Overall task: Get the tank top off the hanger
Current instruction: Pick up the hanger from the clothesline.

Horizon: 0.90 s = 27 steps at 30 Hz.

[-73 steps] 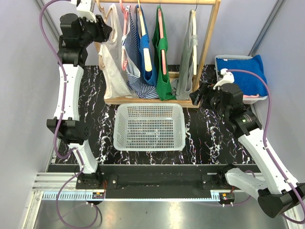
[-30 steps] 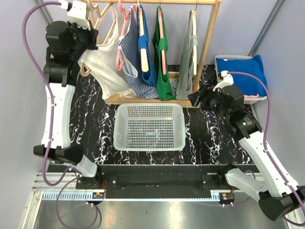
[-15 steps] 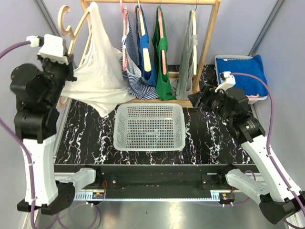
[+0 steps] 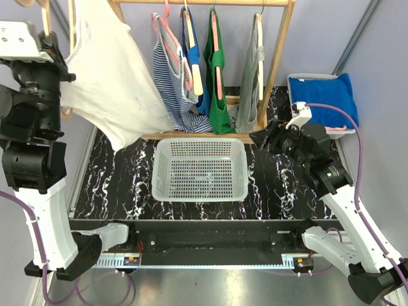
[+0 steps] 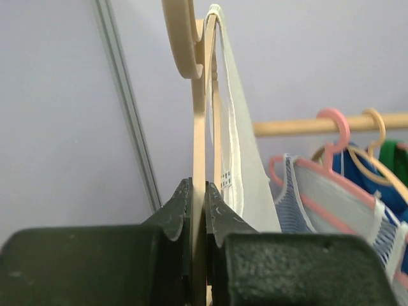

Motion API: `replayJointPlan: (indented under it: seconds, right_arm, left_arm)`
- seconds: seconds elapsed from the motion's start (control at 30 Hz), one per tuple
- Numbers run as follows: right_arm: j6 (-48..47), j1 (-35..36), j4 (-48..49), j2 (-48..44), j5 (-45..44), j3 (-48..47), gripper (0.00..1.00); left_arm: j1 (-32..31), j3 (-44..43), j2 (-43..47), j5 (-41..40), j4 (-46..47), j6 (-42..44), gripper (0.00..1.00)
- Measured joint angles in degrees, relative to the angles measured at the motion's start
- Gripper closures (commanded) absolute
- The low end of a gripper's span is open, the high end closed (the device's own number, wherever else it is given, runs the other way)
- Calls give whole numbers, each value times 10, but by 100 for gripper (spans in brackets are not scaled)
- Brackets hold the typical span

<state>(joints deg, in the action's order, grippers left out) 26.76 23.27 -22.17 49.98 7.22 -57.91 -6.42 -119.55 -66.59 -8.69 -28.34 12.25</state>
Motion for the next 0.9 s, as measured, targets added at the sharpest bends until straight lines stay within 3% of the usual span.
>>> replayJointPlan:
  seconds: [0.3,0.5,0.73,0.9]
  right_arm:
    - [0,0,1,-2,0,9,29]
    - [1,0,12,0,9,23,30]
    - [3,0,14,10,15,42,30]
    - [4,0,16,16,15,47,30]
  left_arm:
    - [0,-87,-27,-7,64,25,100]
    - [0,-151,-55,86,91,12,100]
    - [0,-58,-13,247,164,-17,100]
    - [0,-52,-7,299,190,-40,100]
